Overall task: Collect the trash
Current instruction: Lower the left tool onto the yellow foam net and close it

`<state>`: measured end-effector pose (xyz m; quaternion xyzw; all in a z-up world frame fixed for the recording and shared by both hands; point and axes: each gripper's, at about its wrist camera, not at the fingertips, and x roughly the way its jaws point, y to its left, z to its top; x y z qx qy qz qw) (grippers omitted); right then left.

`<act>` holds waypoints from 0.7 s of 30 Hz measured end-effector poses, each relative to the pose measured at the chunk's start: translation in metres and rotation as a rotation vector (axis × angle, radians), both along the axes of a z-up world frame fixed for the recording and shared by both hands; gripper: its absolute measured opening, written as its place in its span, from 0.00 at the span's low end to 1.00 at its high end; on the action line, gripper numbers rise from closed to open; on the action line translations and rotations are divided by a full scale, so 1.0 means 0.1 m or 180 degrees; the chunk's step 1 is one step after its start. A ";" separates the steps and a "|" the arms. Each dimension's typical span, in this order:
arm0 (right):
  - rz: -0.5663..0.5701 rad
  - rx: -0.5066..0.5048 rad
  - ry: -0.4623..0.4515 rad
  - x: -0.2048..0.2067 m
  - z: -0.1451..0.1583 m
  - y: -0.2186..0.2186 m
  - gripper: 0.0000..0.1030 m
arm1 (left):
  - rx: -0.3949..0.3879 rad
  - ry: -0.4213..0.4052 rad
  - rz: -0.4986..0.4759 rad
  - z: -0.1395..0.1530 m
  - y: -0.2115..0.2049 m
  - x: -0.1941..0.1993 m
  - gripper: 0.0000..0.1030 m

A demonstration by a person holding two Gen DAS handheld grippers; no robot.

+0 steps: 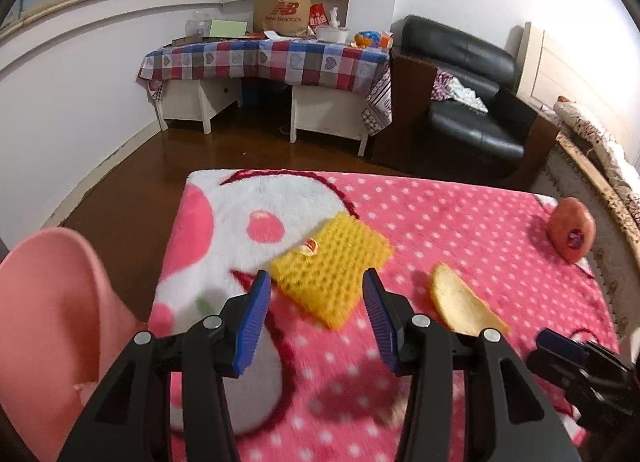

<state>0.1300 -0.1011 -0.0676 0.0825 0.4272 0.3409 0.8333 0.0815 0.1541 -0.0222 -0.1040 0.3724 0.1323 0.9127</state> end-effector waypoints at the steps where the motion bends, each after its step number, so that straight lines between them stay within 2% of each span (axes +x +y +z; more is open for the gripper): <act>1: 0.0002 0.0006 0.0021 0.01 -0.01 0.00 0.43 | -0.0007 0.0028 0.0013 -0.03 0.02 0.06 0.46; 7: -0.0033 0.0079 0.0179 0.09 -0.07 -0.01 0.43 | 0.0010 0.0138 0.0058 -0.19 0.08 0.27 0.47; 10: -0.0035 0.0098 0.0213 0.11 -0.09 -0.02 0.43 | -0.0063 0.0148 0.0038 -0.23 0.11 0.30 0.45; 11: -0.0034 0.0100 0.0216 0.11 -0.09 -0.02 0.43 | -0.0067 0.0103 0.0045 -0.22 0.12 0.28 0.38; 12: -0.0035 0.0100 0.0217 0.11 -0.10 -0.02 0.43 | -0.0078 0.0062 0.0042 -0.20 0.12 0.26 0.23; 14: -0.0032 0.0096 0.0218 0.11 -0.10 -0.01 0.43 | -0.0154 0.0013 -0.0016 -0.19 0.12 0.24 0.06; 21: -0.0032 0.0100 0.0216 0.11 -0.10 -0.02 0.43 | -0.0183 -0.0160 -0.0011 -0.07 0.04 0.02 0.04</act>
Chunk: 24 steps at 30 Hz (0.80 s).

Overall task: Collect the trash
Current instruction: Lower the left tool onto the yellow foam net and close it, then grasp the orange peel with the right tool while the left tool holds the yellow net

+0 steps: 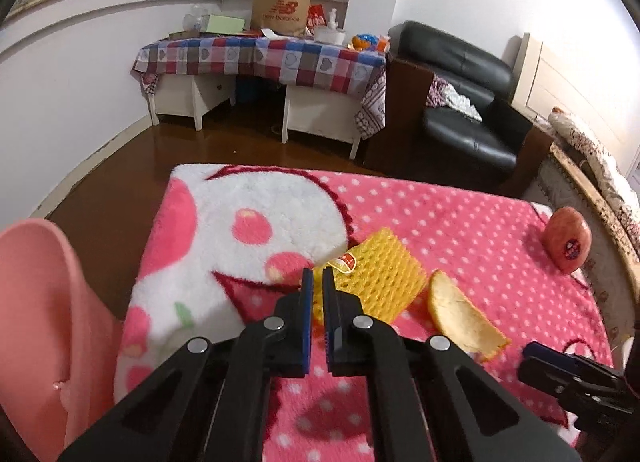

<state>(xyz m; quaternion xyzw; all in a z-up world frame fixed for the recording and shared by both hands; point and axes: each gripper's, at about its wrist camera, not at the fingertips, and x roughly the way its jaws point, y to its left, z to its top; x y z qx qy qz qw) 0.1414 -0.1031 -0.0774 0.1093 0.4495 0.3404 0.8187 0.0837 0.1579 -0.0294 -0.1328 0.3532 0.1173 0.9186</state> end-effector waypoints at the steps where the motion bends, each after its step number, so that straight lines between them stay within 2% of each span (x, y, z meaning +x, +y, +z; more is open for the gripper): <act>1: 0.0001 0.0005 -0.0003 0.00 0.00 0.00 0.43 | -0.0002 -0.0018 0.0013 0.03 0.00 -0.03 0.04; 6: 0.0031 0.0130 -0.0057 0.01 0.08 0.02 0.43 | -0.0043 -0.0126 0.0127 0.15 0.01 -0.35 0.04; 11: 0.0091 0.0246 -0.0072 0.15 0.22 0.18 0.43 | -0.0090 -0.0099 0.0162 0.17 -0.01 -0.61 0.04; 14: 0.0104 0.0072 -0.0177 0.25 0.23 0.36 0.43 | -0.0098 -0.0083 0.0176 0.16 -0.03 -0.72 0.04; 19: 0.0253 -0.0305 -0.0132 0.32 0.06 0.64 0.44 | -0.0131 -0.0064 0.0211 0.16 -0.03 -0.84 0.04; 21: 0.0294 -0.0432 -0.0298 0.23 0.07 0.67 0.43 | -0.0147 -0.0062 0.0219 0.16 -0.03 -0.87 0.04; 24: 0.0285 -0.0367 -0.0275 0.20 0.10 0.62 0.43 | -0.0167 -0.0064 0.0216 0.15 -0.03 -0.89 0.04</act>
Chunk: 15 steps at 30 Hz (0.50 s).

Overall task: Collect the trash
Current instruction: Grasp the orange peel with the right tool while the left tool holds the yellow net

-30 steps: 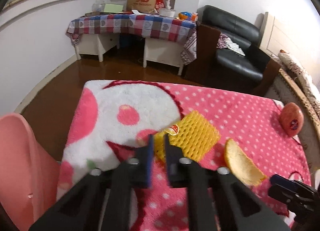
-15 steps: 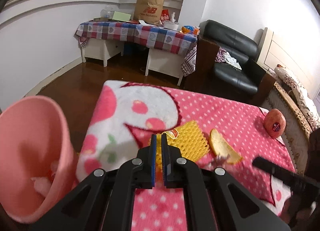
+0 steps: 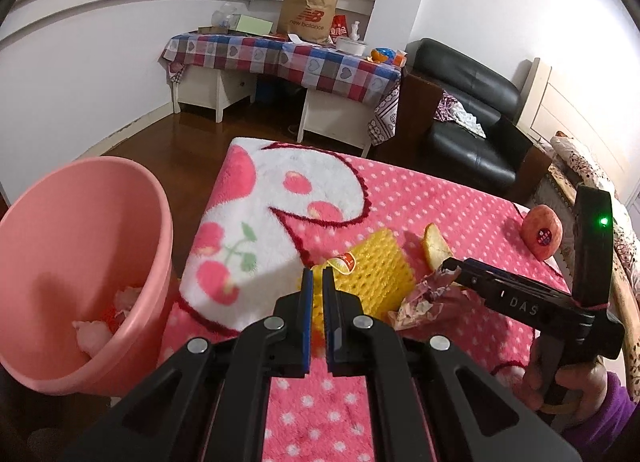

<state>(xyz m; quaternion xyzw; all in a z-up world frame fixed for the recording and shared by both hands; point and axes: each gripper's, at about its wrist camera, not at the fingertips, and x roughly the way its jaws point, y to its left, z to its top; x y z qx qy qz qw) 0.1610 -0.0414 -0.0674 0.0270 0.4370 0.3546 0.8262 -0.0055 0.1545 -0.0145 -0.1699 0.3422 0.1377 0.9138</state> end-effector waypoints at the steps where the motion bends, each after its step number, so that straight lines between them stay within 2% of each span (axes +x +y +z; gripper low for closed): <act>1: -0.0007 0.0034 0.0020 0.01 -0.01 -0.03 0.42 | -0.0005 -0.0003 -0.0005 0.00 -0.01 0.00 0.04; 2: -0.0028 0.0081 0.0056 0.01 -0.01 -0.07 0.33 | -0.0015 -0.0008 -0.0014 0.00 -0.02 -0.01 0.04; 5: -0.0037 0.0116 0.0136 -0.01 -0.04 -0.13 0.19 | -0.0022 -0.0021 -0.0031 0.01 -0.04 -0.03 0.04; 11: 0.0032 0.0167 0.0121 -0.12 -0.02 -0.20 0.08 | -0.0025 -0.0032 -0.0033 0.02 -0.06 -0.04 0.04; 15: 0.0057 0.0236 0.0043 -0.22 0.07 -0.27 0.05 | -0.0021 -0.0060 -0.0033 0.06 -0.07 -0.08 0.04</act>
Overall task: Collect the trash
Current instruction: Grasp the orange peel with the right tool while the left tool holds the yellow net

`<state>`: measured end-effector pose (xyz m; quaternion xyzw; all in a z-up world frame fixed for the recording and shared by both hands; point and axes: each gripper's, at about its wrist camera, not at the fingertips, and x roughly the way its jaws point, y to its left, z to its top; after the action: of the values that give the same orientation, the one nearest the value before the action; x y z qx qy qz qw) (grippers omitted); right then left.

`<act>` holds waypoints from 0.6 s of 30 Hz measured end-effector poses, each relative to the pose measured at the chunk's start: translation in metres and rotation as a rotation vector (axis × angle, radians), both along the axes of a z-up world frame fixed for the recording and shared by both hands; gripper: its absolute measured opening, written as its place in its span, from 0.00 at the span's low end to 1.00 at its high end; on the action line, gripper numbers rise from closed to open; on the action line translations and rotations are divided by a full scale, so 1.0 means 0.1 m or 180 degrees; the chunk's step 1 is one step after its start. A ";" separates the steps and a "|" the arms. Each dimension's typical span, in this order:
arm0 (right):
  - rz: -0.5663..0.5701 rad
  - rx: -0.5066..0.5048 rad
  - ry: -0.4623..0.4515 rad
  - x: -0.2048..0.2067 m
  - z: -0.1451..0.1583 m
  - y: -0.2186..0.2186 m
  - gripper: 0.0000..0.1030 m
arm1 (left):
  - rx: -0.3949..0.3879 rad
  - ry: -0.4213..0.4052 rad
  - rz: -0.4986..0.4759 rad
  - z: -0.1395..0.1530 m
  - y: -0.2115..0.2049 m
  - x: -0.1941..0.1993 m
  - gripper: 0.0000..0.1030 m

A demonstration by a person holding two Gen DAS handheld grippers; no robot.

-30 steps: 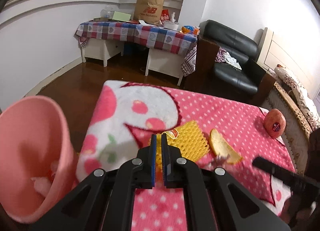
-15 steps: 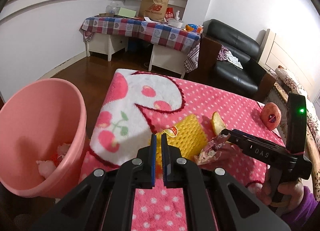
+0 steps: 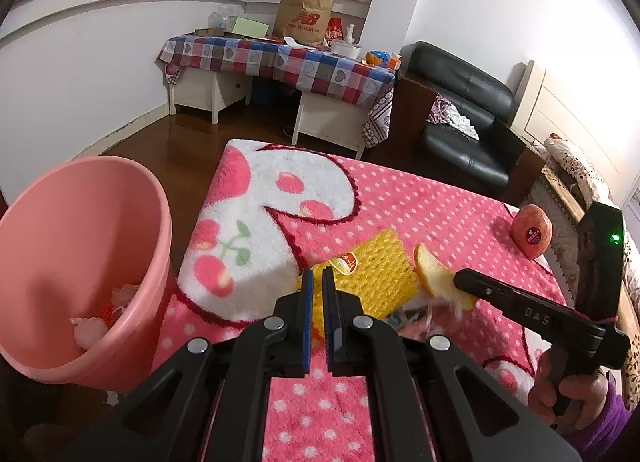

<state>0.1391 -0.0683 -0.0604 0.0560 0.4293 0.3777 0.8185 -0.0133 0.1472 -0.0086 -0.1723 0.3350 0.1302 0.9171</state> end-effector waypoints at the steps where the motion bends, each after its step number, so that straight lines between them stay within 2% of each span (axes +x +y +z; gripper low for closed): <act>1: -0.0002 0.0008 -0.0022 -0.01 0.02 -0.01 0.05 | 0.0006 -0.0008 -0.0002 0.01 0.00 -0.01 0.04; 18: -0.0103 0.0218 -0.0314 -0.18 0.49 -0.29 0.05 | 0.0099 -0.0284 -0.0045 0.33 -0.09 -0.27 0.04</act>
<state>0.1210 -0.0975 -0.0113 0.0722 0.3743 0.3812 0.8422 -0.0401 0.1386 0.0249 -0.1614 0.2928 0.1212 0.9346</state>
